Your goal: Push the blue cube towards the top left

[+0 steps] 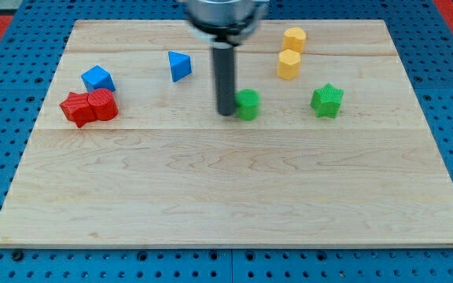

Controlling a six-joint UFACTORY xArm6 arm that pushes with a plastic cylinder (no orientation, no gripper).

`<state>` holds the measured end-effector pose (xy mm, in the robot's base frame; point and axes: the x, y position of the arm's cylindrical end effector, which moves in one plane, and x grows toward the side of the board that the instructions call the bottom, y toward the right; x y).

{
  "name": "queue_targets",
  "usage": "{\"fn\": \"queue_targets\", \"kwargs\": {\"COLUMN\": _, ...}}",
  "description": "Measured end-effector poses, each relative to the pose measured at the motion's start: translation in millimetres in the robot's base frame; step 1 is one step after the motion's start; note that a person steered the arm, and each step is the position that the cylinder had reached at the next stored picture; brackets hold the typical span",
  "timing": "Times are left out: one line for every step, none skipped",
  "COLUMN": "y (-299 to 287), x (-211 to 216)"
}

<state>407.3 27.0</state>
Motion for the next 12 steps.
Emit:
{"fn": "queue_targets", "kwargs": {"y": 58, "x": -1}}
{"fn": "queue_targets", "kwargs": {"y": 1, "x": -1}}
{"fn": "queue_targets", "kwargs": {"y": -38, "x": -1}}
{"fn": "queue_targets", "kwargs": {"y": -49, "x": -1}}
{"fn": "queue_targets", "kwargs": {"y": -49, "x": -1}}
{"fn": "queue_targets", "kwargs": {"y": -45, "x": -1}}
{"fn": "queue_targets", "kwargs": {"y": -73, "x": -4}}
{"fn": "queue_targets", "kwargs": {"y": -91, "x": -2}}
{"fn": "queue_targets", "kwargs": {"y": -92, "x": 10}}
{"fn": "queue_targets", "kwargs": {"y": -99, "x": -2}}
{"fn": "queue_targets", "kwargs": {"y": -135, "x": -28}}
{"fn": "queue_targets", "kwargs": {"y": -176, "x": -32}}
